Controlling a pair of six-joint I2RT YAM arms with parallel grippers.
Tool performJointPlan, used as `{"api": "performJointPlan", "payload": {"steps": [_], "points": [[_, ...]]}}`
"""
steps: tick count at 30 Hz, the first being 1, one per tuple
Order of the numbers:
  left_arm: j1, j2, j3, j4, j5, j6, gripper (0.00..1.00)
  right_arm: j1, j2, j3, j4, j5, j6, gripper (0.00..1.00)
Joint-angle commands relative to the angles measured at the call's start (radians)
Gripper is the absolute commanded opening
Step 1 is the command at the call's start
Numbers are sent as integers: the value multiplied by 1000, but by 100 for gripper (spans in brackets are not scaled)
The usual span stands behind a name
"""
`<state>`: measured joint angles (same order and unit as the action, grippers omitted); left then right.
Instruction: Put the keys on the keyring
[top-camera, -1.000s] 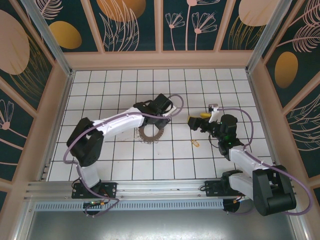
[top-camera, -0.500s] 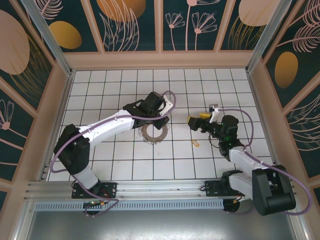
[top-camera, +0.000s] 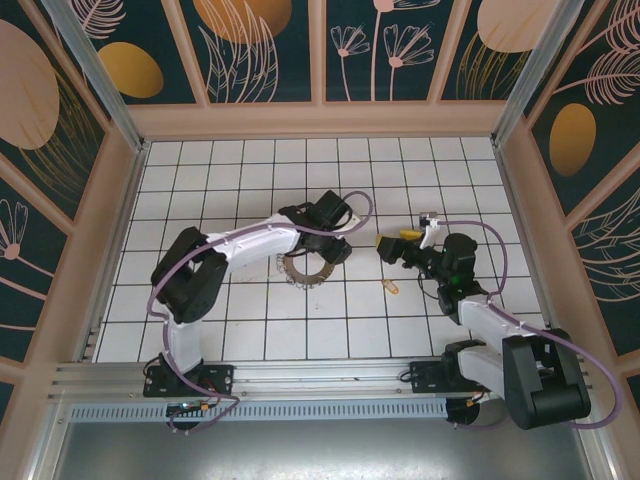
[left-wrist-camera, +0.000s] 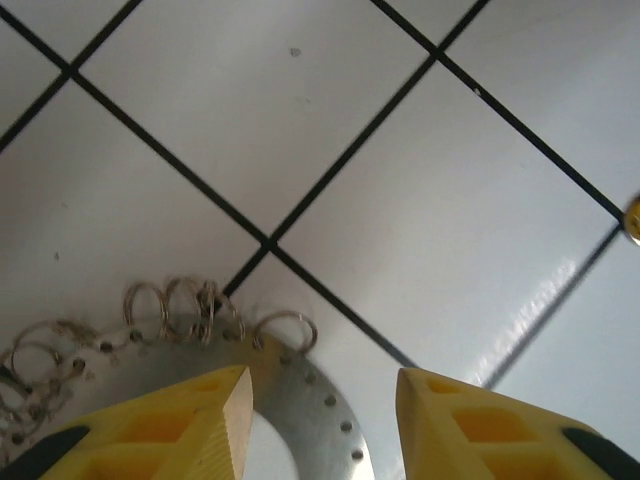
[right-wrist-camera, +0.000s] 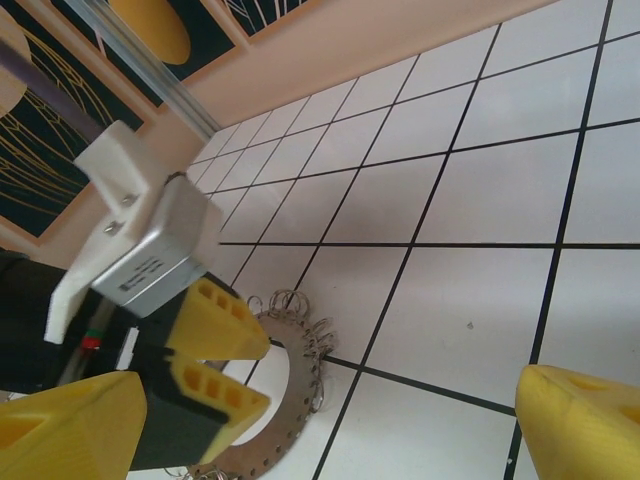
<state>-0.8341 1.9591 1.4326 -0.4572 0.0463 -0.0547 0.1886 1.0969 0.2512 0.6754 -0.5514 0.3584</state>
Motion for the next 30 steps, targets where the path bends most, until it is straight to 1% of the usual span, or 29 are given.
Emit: {"api": "performJointPlan", "payload": {"steps": [1,4,8,12,15,19,21,23,26,30], "points": [[-14,23,62,-72,-98,-108,39,-9,27,2,22,-6,3,95],[-10,-8,31,-50,-70,-160,38,-9,84,24,-1,-34,0,90],[10,-86,-81,36,2,-209,37,14,180,74,-27,-121,9,89],[62,-208,-239,156,69,-267,37,104,271,175,-148,-138,-46,88],[79,-309,-334,220,78,-286,38,153,340,245,-191,-144,-59,86],[95,-403,-450,317,111,-315,39,188,418,314,-242,-120,-70,75],[106,-450,-523,364,122,-327,39,213,453,357,-306,-87,-100,71],[120,-485,-574,396,125,-329,39,240,491,403,-367,-57,-129,69],[147,-533,-633,431,136,-326,39,263,536,441,-403,-47,-140,66],[154,-573,-662,441,137,-307,39,285,578,472,-442,-29,-148,61]]}}
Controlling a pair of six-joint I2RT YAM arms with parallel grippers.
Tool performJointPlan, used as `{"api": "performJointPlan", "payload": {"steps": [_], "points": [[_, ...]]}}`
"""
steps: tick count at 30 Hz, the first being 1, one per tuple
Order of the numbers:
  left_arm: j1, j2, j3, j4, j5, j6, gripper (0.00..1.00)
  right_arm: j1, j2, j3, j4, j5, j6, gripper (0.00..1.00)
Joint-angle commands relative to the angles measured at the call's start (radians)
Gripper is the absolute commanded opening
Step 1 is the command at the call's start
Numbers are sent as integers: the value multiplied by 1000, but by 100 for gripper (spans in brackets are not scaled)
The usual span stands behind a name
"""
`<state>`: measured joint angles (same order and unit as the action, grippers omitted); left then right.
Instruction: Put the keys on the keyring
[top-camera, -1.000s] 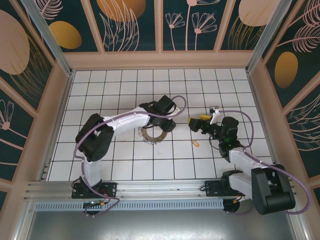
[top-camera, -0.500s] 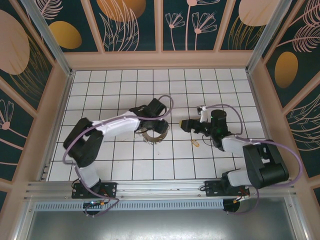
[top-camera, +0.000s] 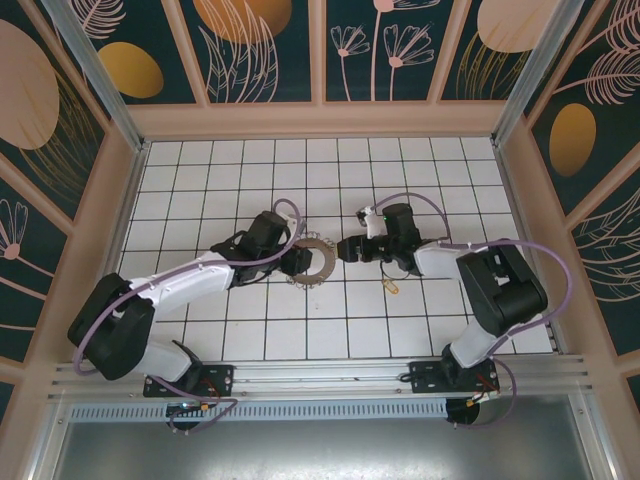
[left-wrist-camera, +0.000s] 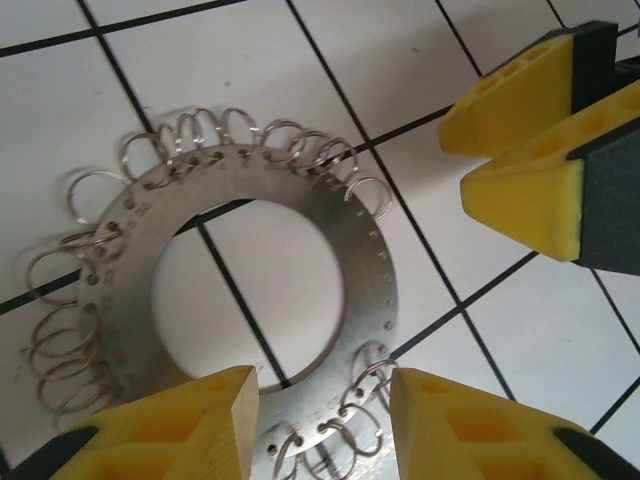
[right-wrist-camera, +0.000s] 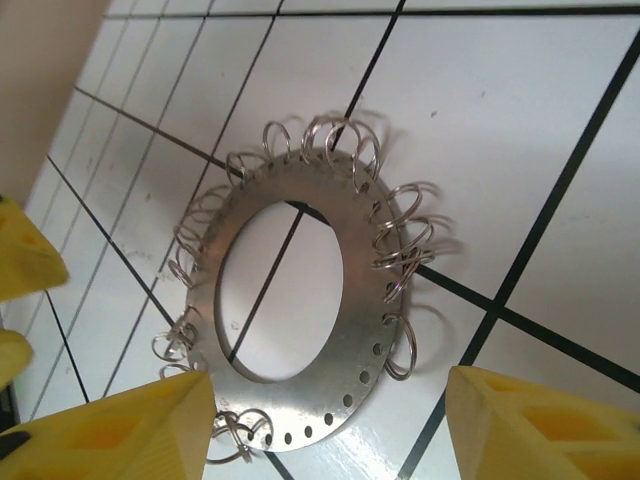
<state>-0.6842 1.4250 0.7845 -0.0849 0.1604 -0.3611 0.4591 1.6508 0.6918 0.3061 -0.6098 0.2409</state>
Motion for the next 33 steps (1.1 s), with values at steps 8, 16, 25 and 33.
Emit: {"api": "performJointPlan", "payload": {"steps": [8,16,25,33], "points": [[6,-58,-40,109,42,21,39,38,79,81,-130,99,-64,55],[5,-83,-56,111,31,28,39,49,130,112,-142,97,-78,45],[5,-78,-51,111,25,29,39,57,160,120,-124,78,-78,38],[5,-69,-59,114,18,29,38,62,182,135,-118,73,-77,35]]}}
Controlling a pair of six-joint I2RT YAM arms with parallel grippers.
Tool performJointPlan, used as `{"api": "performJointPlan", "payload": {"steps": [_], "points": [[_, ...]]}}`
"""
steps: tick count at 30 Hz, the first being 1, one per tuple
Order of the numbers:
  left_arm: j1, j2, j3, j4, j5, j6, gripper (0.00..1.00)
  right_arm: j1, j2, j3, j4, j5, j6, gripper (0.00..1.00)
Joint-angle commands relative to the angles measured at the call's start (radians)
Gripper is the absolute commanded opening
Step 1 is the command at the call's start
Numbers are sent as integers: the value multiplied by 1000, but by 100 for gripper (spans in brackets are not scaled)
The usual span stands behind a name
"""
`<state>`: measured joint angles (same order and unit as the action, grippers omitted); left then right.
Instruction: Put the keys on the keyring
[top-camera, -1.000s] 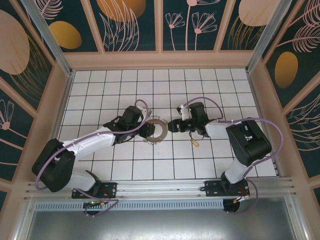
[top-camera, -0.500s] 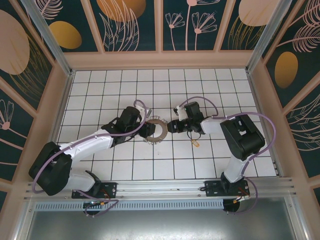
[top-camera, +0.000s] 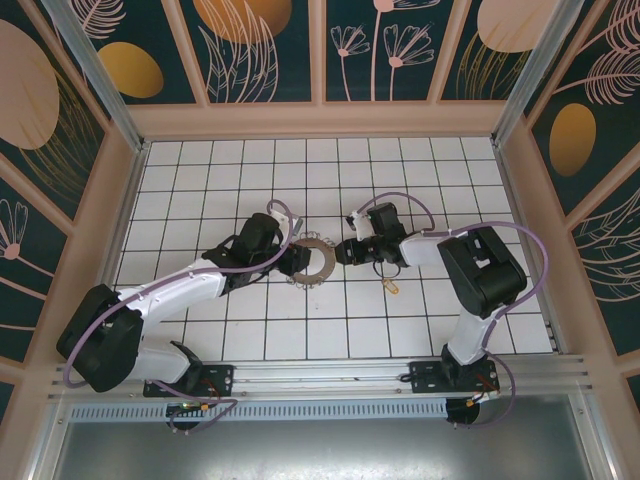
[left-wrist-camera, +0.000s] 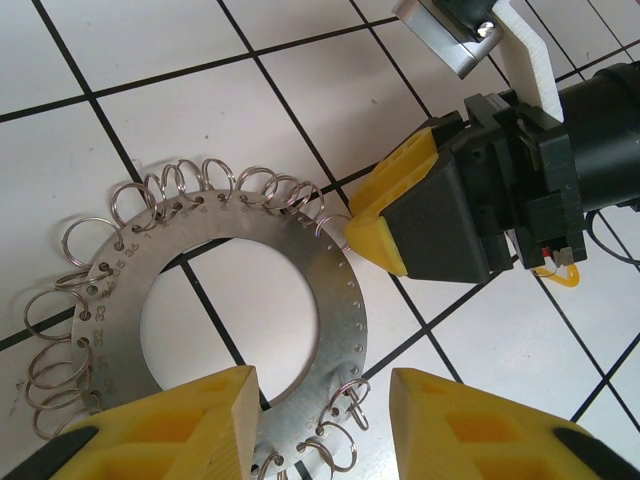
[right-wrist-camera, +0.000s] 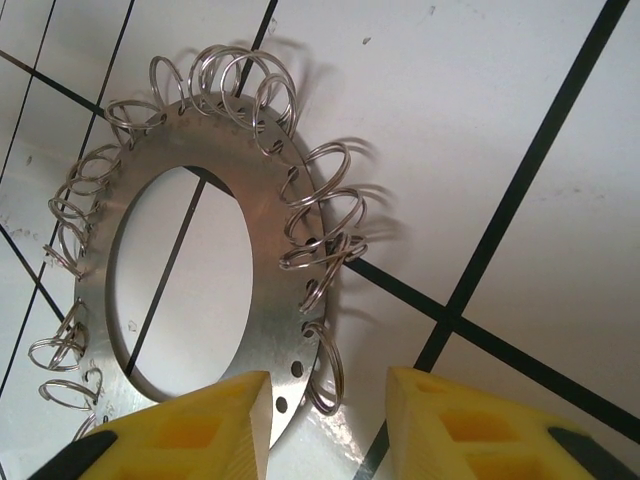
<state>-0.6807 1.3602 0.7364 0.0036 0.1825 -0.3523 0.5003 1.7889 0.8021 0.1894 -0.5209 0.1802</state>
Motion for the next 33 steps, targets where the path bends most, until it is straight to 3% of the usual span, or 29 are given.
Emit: {"api": "performJointPlan", "payload": {"steps": [1,33], "points": [[2,-5,-11,25,-5,21,38,22,46,28,-3,-17,-16,34],[2,-2,-11,16,-21,23,38,41,76,57,-29,-10,-32,16]]}}
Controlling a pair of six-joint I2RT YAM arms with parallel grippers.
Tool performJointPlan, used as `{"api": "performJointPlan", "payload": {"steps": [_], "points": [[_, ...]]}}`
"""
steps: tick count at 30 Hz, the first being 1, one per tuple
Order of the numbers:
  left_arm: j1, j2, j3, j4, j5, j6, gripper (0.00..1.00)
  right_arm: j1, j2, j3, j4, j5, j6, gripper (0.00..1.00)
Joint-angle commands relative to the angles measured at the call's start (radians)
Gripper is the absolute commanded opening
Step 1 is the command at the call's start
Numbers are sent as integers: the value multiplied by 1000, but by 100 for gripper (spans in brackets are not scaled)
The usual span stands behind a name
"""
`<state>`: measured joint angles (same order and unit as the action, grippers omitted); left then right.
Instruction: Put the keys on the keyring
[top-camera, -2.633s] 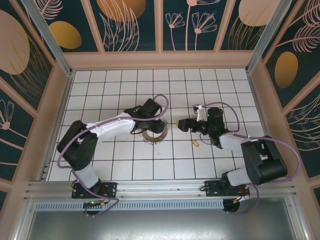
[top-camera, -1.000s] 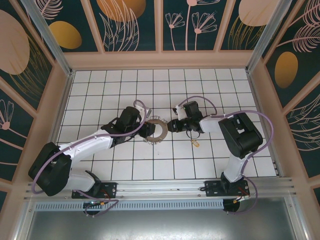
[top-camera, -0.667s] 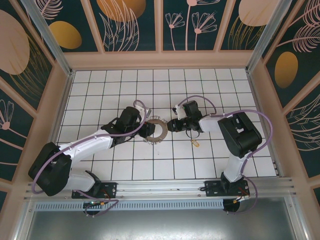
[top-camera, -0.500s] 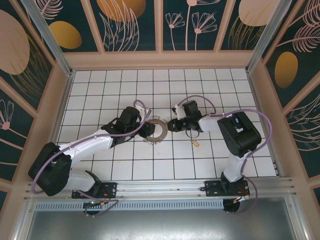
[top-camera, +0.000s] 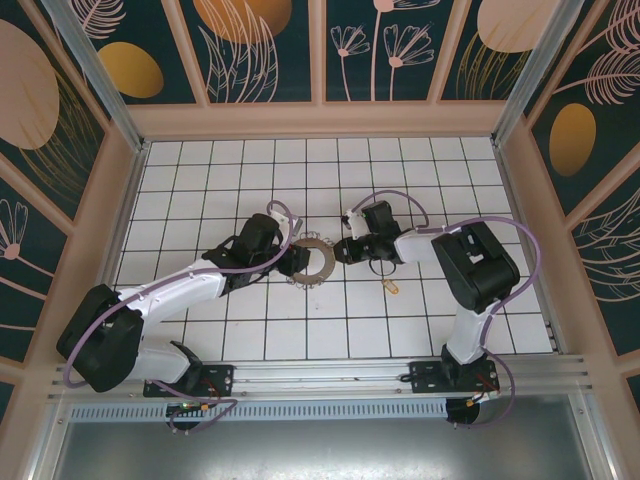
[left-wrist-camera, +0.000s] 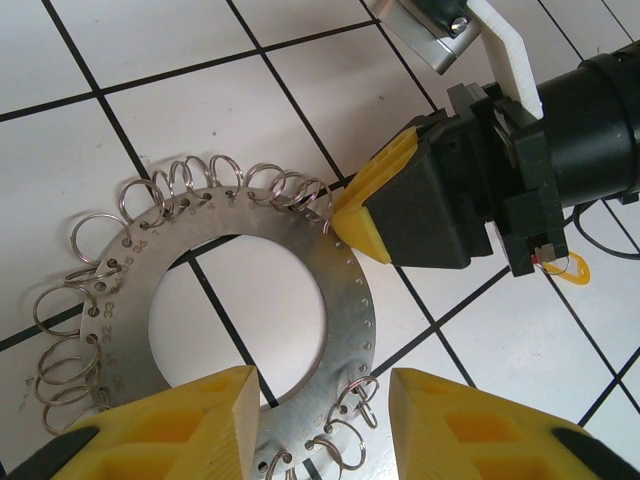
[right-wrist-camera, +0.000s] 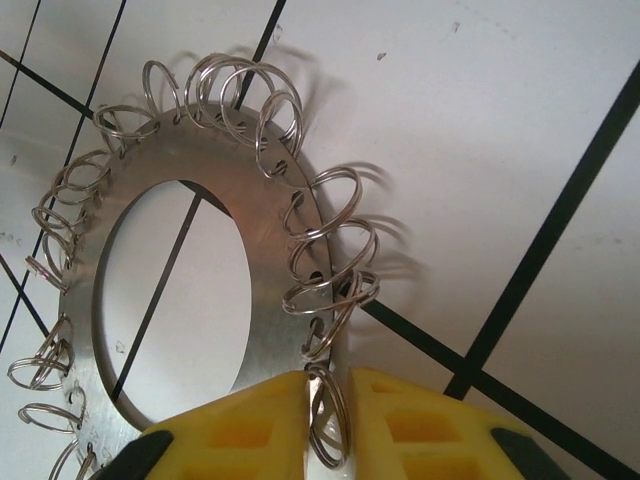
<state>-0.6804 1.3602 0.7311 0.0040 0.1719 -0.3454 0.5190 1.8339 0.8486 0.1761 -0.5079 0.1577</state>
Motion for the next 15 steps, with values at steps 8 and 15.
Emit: {"api": "performJointPlan", "payload": {"steps": [8,15], "points": [[2,-4,0,9,-8,14,38,22,-12,-21,-4,-40,-30,10],[2,-26,10,-2,0,13,38,41,-125,-109,90,-102,-95,0]]}}
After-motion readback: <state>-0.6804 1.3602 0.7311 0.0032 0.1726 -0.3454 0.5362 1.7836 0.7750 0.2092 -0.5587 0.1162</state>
